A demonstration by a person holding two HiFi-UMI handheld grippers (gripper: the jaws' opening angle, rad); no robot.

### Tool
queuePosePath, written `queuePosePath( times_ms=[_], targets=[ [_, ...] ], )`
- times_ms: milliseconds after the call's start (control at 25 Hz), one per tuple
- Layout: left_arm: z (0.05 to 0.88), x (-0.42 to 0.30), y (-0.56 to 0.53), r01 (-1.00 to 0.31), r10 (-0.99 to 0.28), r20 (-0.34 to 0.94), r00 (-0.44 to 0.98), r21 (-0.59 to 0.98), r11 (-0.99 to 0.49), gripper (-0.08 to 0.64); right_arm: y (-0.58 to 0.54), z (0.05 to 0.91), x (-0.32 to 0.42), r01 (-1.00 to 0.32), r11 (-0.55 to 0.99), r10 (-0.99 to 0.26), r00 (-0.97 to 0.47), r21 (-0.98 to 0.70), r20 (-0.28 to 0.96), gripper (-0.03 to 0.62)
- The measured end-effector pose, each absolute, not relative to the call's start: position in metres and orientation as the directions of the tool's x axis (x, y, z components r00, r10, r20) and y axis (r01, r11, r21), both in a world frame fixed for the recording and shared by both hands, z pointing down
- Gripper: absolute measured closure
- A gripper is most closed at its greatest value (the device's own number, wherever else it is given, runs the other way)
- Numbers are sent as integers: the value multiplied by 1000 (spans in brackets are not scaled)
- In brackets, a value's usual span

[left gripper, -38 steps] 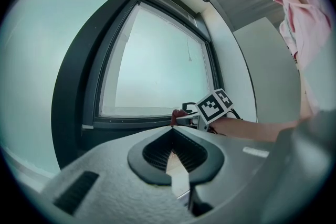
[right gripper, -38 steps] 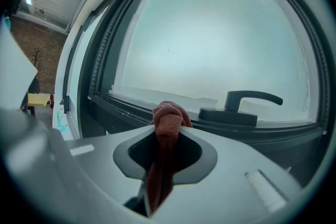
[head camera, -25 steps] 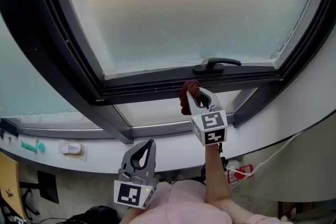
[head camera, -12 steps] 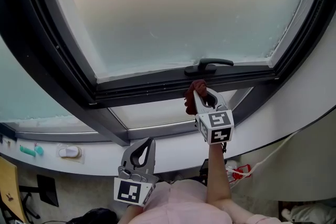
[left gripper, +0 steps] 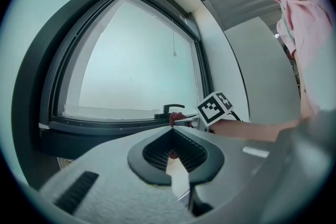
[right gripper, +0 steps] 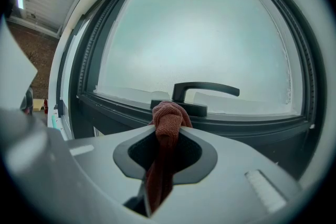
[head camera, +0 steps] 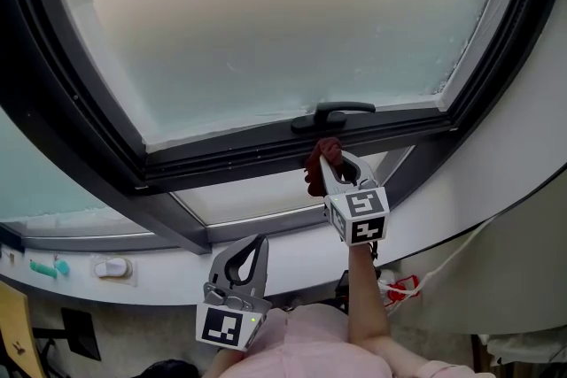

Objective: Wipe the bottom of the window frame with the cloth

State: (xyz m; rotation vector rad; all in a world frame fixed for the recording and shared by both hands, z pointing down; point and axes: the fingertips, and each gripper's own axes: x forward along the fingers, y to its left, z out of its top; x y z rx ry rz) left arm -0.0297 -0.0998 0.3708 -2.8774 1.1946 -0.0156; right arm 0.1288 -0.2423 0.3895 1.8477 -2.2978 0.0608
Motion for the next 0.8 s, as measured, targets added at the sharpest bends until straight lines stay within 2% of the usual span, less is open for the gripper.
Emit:
queuePosePath(
  times_ms=[240, 360, 480, 560, 800],
  targets=[
    [370, -36, -97, -723, -724, 6, 690, -25, -690, 561, -240, 386, 128, -974, 200, -965, -177, 109, 191, 526],
    [371, -48, -95, -745, -745, 10, 667, -24, -667, 560, -220, 354, 111, -974, 205, -976, -197, 96, 88, 527],
    [370, -69, -97, -777, -776, -9, 630, -3, -630, 561, -198, 321, 58, -949, 300, -952, -304, 93, -38, 528],
    [376, -87, -97, -797, -797, 13, 604, -12, -604, 561, -189, 315, 13, -919, 380, -919, -388, 105, -68, 528],
    [378, -154, -88, -875, -875, 39, 483, -23, -484, 561, -182, 349, -111, -792, 603, -796, -605, 96, 14, 528]
  ],
)
